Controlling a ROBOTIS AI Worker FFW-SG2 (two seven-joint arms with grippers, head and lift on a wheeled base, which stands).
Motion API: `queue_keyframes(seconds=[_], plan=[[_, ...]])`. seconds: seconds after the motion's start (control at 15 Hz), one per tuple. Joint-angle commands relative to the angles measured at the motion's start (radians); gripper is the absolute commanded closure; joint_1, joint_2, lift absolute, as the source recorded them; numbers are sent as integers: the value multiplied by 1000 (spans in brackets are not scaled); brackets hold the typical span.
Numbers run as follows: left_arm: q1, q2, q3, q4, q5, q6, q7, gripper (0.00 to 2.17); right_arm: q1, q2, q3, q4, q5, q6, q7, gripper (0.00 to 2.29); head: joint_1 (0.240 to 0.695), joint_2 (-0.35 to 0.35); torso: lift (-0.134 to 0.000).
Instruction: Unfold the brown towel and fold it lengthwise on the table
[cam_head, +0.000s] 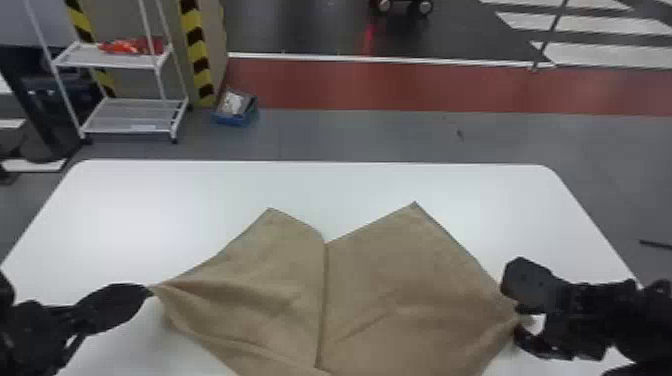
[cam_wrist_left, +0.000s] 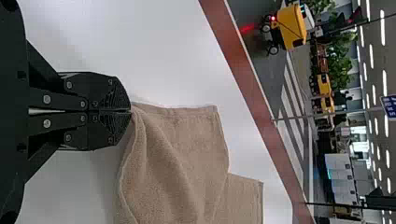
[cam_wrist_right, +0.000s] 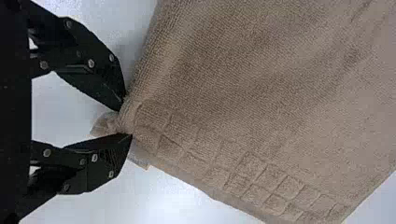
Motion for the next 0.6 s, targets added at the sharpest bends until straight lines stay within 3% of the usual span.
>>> queue_keyframes(seconds=[0.0, 0.2, 0.53], plan=[[-1, -6, 0, -2, 1, 0, 3, 1386, 0, 1, -49, -20, -82, 0, 17, 1534, 695, -64, -117], [-1, -6, 11, -18, 7, 3, 32, 1386, 11, 12, -194, -125, -273, 7, 50, 1541, 695, -60, -117], [-13, -6, 56, -135, 39, 92, 41, 1386, 22, 51, -462, -276, -605, 89, 50, 1541, 695, -55, -117]])
